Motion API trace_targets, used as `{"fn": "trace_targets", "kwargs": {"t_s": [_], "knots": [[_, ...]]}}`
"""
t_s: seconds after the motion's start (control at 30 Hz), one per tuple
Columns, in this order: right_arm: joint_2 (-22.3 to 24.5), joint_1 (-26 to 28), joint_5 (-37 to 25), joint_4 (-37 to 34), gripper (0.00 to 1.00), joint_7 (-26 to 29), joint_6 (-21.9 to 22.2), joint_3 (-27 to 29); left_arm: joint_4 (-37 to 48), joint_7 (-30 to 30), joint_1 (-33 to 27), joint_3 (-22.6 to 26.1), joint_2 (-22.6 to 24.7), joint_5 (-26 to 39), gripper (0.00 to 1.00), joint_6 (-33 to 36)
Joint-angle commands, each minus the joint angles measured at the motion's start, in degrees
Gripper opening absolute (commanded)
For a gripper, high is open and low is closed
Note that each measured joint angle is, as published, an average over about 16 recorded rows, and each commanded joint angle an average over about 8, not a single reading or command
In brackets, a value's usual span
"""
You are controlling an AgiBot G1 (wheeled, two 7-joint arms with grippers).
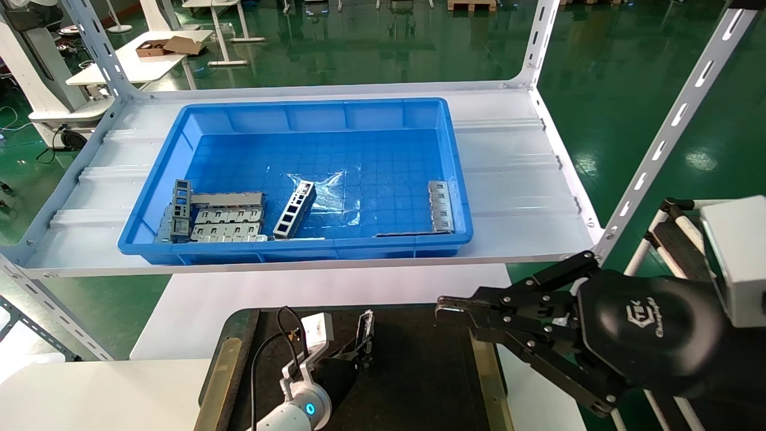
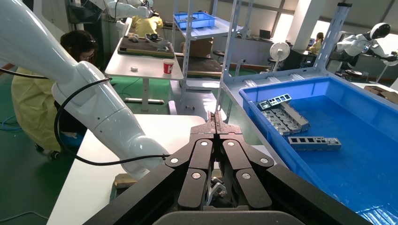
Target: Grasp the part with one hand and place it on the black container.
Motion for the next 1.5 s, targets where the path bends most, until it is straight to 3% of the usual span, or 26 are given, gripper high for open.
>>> {"fn": "trace_targets", "kwargs": {"t_s": [0.03,0.43,0.67,0.87,1.07,1.5], "knots": [[0.0,0.0,0.0,0.0,1.0,0.0,0.0,0.0,-0.1,0.7,-0.4,1.4,0.0,-2.2,0.97,-0.7],[0.0,0.0,0.0,0.0,1.0,0.0,0.0,0.0,-5.1,8.0,-4.5,9.6,-0.4,-18.0,1.0,-7.4],[0.0,0.0,0.0,0.0,1.0,0.0,0.0,0.0,-9.7,10.2,-6.8,11.0,-2.1,-21.0,1.0,-9.4],[0.0,0.0,0.0,0.0,1.0,0.0,0.0,0.0,-15.6,11.1,-7.6,10.8,-6.9,-18.2,1.0,-7.4],[0.0,0.0,0.0,0.0,1.0,0.0,0.0,0.0,-23.5,12.4,-7.7,9.0,-14.7,-11.2,1.0,-1.6],[0.0,0.0,0.0,0.0,1.0,0.0,0.0,0.0,-34.0,17.9,-5.1,-1.8,-29.3,1.9,1.0,18.7]]}}
